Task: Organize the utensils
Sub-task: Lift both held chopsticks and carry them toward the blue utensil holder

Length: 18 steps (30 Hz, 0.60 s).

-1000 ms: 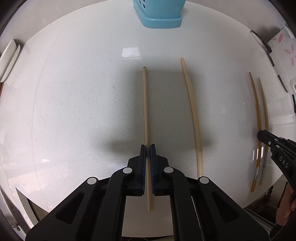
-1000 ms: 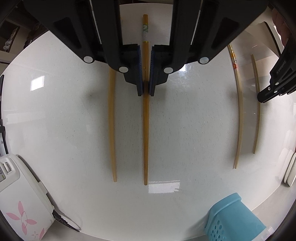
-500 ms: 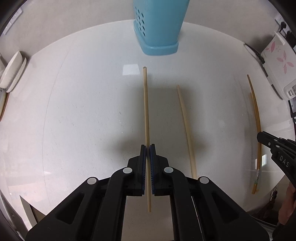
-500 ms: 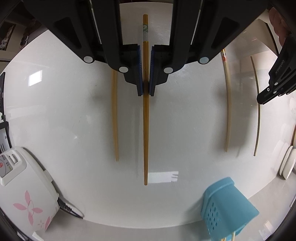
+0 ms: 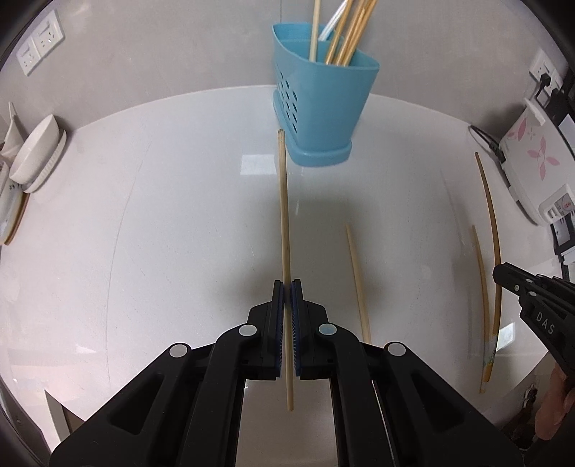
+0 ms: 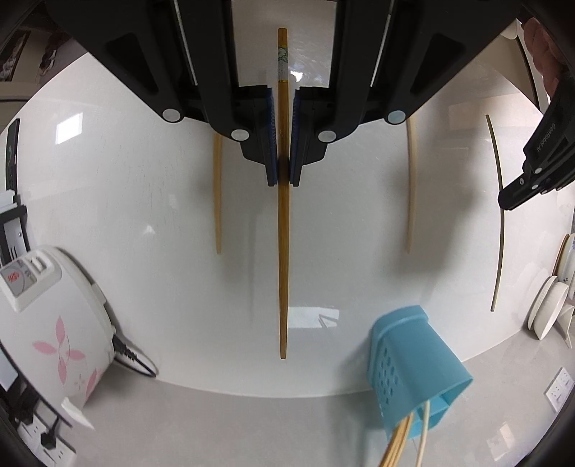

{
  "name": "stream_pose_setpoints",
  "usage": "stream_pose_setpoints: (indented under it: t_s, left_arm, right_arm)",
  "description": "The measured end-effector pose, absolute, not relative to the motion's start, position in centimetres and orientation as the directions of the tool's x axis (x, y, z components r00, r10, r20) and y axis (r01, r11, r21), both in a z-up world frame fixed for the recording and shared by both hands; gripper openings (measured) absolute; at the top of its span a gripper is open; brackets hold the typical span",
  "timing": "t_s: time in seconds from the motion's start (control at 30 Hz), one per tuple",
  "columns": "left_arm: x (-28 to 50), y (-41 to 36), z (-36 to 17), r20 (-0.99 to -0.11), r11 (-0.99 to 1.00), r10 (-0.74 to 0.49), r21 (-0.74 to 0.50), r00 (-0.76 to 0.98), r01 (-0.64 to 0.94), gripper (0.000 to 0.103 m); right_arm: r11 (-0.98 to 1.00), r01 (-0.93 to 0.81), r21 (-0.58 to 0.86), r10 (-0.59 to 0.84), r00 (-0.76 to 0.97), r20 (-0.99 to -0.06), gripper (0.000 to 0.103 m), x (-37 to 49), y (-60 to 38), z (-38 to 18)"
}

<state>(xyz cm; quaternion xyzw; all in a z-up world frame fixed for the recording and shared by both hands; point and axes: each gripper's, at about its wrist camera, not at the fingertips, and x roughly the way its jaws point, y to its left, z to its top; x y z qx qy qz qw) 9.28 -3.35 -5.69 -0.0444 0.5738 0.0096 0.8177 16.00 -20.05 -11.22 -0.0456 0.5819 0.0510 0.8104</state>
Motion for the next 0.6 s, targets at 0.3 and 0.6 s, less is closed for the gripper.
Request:
stream_pose_setpoints:
  t_s: [0.3,0.6]
  left_arm:
    - [11.4,-1.6,-2.8,-0.911,0.994,-0.028,-0.068,0.412,-0.083,0.003]
    - [13.3,-1.9,-0.2,-0.866,0.994,-0.032,-0.081,0.499,-0.076,0.003]
  right_arm:
    - [0.988,-0.155,-0.003,0.058,0.387,-0.920,0.006,16.7,-18.4,-8.7]
    - [0.987,-0.162,0.019,0.094,0.469,-0.878,0.006,18.3,-17.5,-5.8]
